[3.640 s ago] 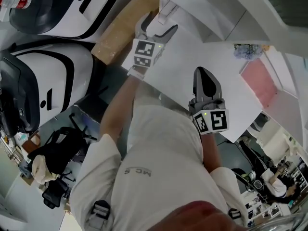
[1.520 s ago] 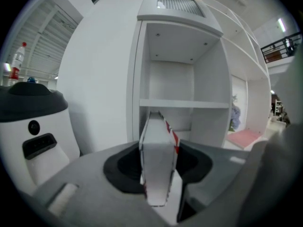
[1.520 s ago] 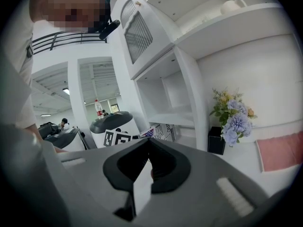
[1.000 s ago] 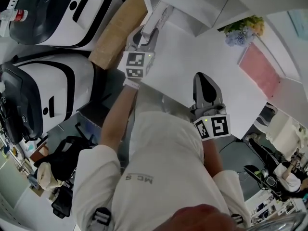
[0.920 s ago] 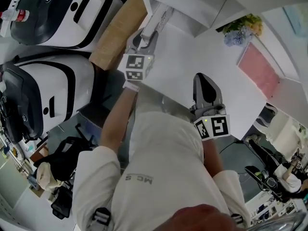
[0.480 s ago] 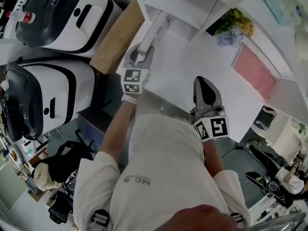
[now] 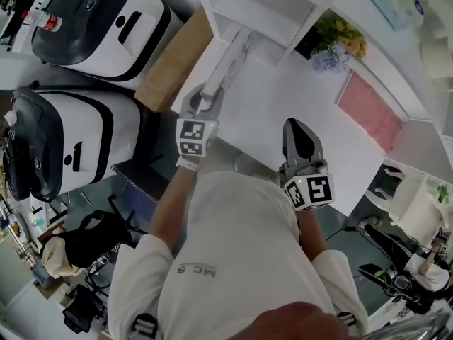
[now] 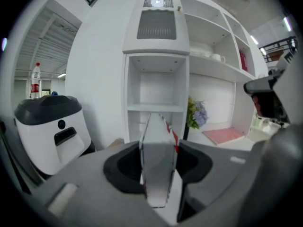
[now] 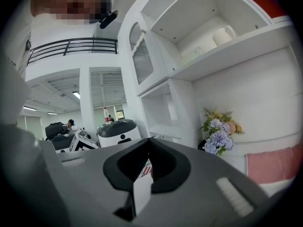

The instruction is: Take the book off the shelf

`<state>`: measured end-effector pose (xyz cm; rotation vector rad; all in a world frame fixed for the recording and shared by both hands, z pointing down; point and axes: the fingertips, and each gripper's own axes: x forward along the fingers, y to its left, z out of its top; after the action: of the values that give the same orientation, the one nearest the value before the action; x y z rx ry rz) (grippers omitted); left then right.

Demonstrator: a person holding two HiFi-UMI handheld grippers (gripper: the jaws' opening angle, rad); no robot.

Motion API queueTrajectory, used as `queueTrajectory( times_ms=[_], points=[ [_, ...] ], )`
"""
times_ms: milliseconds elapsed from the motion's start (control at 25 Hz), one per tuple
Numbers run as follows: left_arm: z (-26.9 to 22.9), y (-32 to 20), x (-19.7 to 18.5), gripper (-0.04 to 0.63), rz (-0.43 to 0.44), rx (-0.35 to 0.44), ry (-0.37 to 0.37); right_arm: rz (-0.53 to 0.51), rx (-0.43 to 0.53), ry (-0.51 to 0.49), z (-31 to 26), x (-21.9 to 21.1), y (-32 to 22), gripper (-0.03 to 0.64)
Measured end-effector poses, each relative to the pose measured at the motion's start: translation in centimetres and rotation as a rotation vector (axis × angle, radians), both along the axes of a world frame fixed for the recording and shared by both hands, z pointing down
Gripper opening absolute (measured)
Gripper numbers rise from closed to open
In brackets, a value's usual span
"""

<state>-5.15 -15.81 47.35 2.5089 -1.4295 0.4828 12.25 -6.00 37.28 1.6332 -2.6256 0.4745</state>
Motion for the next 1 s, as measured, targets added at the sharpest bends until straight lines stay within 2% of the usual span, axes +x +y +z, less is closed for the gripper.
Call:
queueTrajectory(
  times_ms=[600,1000],
  points=[
    [-3.8,6.9,-0.7,0.164,-0.038,0.003,0.033,-0.003,0.025,0.016,-1.0,0.6,2.0,-0.002],
    [-7.5,9.0,-0.8,0.164,-0.057,0.029,0.049,-0.005,0.019,0.068,-1.1,1.2,3.0,-0.001]
  ],
)
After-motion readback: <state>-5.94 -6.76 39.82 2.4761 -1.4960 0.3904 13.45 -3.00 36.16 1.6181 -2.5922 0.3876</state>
